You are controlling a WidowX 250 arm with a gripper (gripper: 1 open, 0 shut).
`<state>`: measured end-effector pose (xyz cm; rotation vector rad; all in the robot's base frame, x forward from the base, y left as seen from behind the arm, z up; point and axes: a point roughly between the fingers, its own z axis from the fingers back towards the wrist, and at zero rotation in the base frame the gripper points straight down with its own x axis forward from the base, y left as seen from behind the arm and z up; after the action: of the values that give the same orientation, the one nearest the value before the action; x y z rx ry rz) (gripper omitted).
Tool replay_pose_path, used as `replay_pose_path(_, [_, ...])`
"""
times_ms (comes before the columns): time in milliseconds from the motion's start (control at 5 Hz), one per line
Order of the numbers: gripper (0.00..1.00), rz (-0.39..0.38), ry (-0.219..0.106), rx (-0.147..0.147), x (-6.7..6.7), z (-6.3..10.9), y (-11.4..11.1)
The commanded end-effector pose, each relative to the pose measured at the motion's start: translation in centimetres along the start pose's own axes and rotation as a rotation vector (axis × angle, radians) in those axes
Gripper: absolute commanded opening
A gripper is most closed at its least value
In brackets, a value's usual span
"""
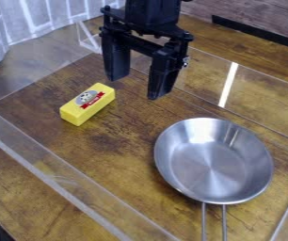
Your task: Put the yellow object in the silver pan
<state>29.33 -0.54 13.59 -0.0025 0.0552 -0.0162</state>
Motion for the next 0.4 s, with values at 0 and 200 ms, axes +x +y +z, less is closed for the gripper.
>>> replay_pose_path(0, [1.0,-0.011,0.013,0.001,0.0,-0.5,0.2])
replay_pose_path(200, [1.0,-0.032,0.022,0.012,-0.1,-1.1,1.6])
